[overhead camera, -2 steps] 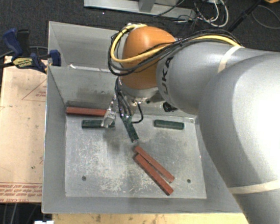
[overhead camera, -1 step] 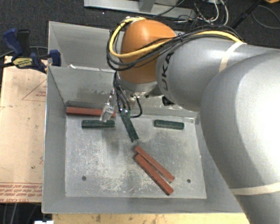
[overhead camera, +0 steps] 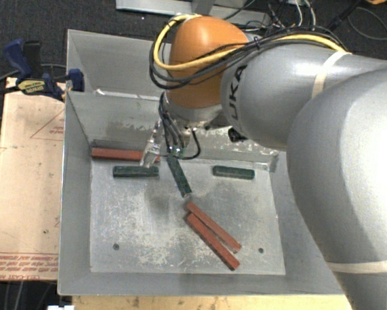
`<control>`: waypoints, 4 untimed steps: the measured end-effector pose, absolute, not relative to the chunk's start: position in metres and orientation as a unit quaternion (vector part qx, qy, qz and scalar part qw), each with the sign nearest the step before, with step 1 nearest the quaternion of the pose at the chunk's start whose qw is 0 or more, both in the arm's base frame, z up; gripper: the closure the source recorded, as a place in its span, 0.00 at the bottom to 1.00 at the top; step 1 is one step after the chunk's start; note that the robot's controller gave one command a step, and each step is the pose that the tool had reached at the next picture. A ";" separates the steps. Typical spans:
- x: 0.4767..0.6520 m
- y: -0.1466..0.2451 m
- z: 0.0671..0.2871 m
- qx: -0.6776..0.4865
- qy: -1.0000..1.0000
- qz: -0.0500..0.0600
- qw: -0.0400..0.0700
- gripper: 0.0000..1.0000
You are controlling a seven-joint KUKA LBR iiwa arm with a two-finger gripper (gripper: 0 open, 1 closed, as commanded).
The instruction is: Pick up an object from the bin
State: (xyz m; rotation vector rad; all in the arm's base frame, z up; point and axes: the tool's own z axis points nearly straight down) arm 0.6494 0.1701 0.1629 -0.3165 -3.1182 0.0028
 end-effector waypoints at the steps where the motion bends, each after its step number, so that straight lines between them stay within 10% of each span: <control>1: 0.631 0.235 0.141 0.020 -1.000 -0.001 0.001 0.00; 2: 0.632 0.235 0.143 0.019 -1.000 -0.001 -0.001 0.00; 3: 0.645 0.203 0.083 -0.006 -1.000 -0.001 -0.001 1.00; 4: 0.645 0.203 0.083 -0.006 -1.000 -0.001 -0.001 1.00</control>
Offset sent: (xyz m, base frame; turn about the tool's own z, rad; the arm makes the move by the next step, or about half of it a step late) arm 0.0000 0.0000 0.0000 0.0000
